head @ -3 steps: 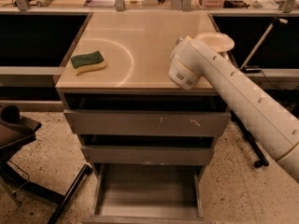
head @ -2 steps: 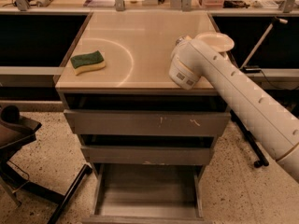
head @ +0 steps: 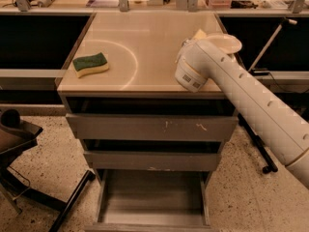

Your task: Pick redbull can from bottom drawer and place on counter

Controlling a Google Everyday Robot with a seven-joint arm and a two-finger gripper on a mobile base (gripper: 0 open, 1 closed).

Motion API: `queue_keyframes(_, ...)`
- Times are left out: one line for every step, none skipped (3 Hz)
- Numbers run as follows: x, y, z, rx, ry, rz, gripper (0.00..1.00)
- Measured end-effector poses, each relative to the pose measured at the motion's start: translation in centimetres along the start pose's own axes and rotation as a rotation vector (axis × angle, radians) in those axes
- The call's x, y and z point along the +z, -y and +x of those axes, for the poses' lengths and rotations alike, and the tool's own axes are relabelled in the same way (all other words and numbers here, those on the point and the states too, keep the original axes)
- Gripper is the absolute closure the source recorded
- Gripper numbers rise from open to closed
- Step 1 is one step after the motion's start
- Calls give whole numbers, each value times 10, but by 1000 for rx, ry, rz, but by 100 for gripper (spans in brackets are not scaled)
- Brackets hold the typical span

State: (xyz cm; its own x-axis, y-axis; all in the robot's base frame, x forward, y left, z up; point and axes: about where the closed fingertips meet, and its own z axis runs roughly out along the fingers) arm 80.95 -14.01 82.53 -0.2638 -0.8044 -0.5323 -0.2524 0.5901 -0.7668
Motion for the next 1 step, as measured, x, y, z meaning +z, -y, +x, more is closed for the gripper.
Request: queue_keyframes(0,0,0,0,0,0,0)
